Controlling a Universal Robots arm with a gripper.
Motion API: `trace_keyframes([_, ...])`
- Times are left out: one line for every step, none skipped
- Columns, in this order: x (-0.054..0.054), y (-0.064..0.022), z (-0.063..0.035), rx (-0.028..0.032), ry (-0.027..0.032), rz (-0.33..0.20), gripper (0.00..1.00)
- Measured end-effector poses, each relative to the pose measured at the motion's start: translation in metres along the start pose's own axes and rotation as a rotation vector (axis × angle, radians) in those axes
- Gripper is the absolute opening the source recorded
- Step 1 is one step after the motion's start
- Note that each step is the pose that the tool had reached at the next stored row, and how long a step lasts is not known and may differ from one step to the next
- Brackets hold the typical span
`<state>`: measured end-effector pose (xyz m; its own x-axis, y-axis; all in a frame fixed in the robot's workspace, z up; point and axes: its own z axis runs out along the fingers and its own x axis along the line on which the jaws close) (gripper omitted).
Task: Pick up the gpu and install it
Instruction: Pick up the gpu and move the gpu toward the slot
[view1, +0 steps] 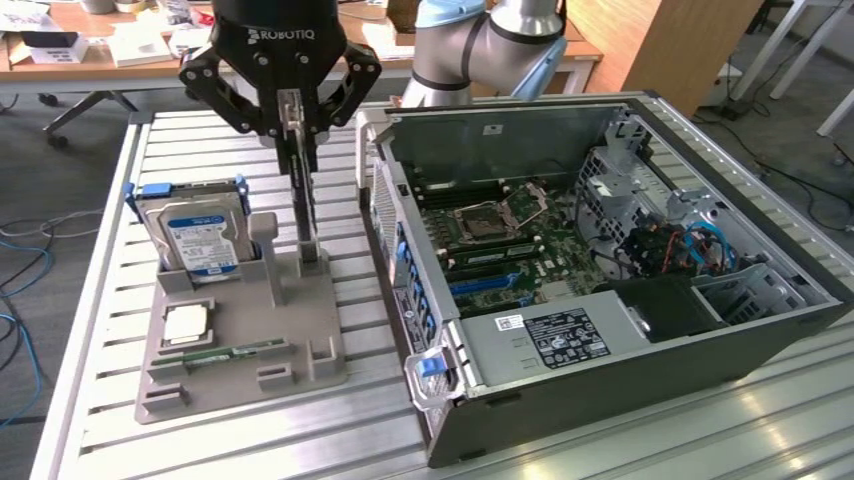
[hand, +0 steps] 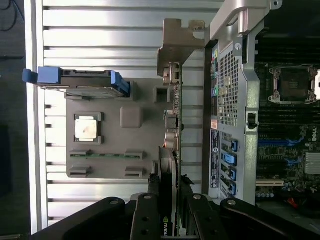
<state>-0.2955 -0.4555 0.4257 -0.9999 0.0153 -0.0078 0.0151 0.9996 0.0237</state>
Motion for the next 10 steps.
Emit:
trace_keyframes([-0.001,0.0,-0.0001,0.0,0.0001,0.0,0.26])
trace_keyframes([-0.002,0.0,0.0,0.0,0.0,0.0,0.26])
trace_keyframes([-0.004,0.0001,0.0001,-0.0002,-0.0001,0.0,0.26])
trace_keyframes([-0.006,0.0001,0.0001,-0.0001,-0.0001,0.0,0.26])
trace_keyframes([-0.009,0.0001,0.0001,0.0,0.0,0.0,0.26])
trace_keyframes([-0.012,0.0002,0.0001,0.0,0.0,0.0,0.26])
trace_keyframes([-0.016,0.0002,0.0002,-0.0001,-0.0001,0.0,0.26])
trace_keyframes([-0.019,0.0002,0.0003,-0.0002,-0.0002,0.0,0.26])
trace_keyframes([-0.023,0.0003,0.0003,-0.0003,-0.0001,0.0,0.26])
trace_keyframes([-0.027,0.0004,0.0003,-0.0005,-0.0001,0.0,0.26])
